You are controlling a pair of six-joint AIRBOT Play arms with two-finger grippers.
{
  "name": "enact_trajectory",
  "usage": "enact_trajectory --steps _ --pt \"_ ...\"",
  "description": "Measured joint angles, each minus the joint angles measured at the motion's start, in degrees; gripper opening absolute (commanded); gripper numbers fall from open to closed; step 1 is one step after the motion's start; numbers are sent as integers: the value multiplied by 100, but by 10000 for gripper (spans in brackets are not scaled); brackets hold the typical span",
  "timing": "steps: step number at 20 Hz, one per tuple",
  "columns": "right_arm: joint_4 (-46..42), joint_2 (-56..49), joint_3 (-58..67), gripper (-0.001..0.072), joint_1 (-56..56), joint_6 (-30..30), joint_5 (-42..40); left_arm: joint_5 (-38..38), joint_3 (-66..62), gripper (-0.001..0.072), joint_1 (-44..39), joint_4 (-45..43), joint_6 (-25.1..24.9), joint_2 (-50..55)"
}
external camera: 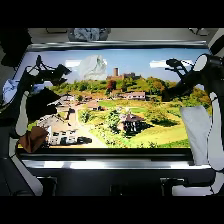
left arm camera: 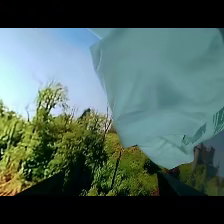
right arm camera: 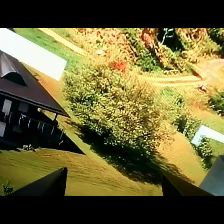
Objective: Fold the shirts.
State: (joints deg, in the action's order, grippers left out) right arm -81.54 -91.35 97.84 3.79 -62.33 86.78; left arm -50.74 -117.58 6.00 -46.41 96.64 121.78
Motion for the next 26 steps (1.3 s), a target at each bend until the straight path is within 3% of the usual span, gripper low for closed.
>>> enact_trajectory --steps 5,9,14,19,20,26 --pt "98 0 0 687 0 -2 -22 240 -103 710 -101 1069 -319 511" --pt "214 0 0 687 0 -2 -33 334 -125 710 -295 1434 -758 629" --pt "291 0 0 687 0 -2 -31 911 -127 710 -551 1576 -916 673" --pt "308 0 0 687 0 -2 -17 1423 -127 707 -627 1626 -407 782" --pt "308 0 0 687 0 -2 -17 1484 -127 662 -629 1635 -299 802" --pt "313 0 0 687 0 -4 -13 1840 -127 641 -647 1646 308 859"
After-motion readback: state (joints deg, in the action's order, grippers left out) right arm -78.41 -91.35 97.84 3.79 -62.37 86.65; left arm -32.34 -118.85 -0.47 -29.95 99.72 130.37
